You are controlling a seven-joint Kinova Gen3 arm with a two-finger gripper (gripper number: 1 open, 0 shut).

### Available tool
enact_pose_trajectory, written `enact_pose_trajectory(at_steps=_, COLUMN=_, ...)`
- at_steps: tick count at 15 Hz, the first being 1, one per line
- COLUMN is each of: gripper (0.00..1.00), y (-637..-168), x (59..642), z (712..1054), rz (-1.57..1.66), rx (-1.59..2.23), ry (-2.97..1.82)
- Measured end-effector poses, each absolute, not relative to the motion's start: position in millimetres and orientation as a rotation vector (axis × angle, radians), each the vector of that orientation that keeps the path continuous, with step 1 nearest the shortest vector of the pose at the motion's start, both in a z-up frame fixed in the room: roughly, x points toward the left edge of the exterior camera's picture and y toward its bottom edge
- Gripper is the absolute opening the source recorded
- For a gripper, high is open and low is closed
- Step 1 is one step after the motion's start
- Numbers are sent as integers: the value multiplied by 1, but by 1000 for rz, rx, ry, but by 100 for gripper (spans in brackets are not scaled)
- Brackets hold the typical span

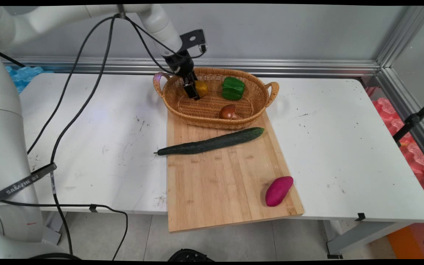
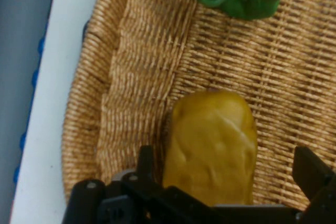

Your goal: Pick up the potato from the vegetable basket, then place the picked object on the cutting board

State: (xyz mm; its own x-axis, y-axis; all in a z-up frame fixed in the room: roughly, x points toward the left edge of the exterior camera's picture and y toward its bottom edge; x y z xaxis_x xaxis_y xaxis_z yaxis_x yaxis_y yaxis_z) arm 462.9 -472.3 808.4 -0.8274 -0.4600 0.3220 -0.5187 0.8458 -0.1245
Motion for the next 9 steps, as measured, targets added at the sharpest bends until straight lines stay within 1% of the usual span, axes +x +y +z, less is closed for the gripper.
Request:
enact_pose_trajectory(at_steps=1, gripper=100, y=-475, x=462, z=804, rz=293, rx=736, ry=-2750)
enact_pose_trajectory(at_steps=2, gripper=0, y=-478, x=462, z=801, rz=287, rx=728, ry=-2756)
enact_pose_trajectory(at_steps=6, gripper=0, y=-486, x=459, z=802, rz=281, rx=688, ry=-2767)
enact_pose_trajectory(at_steps=9, gripper=0, y=-487, x=459, z=819, rz=294, rx=673, ry=-2763)
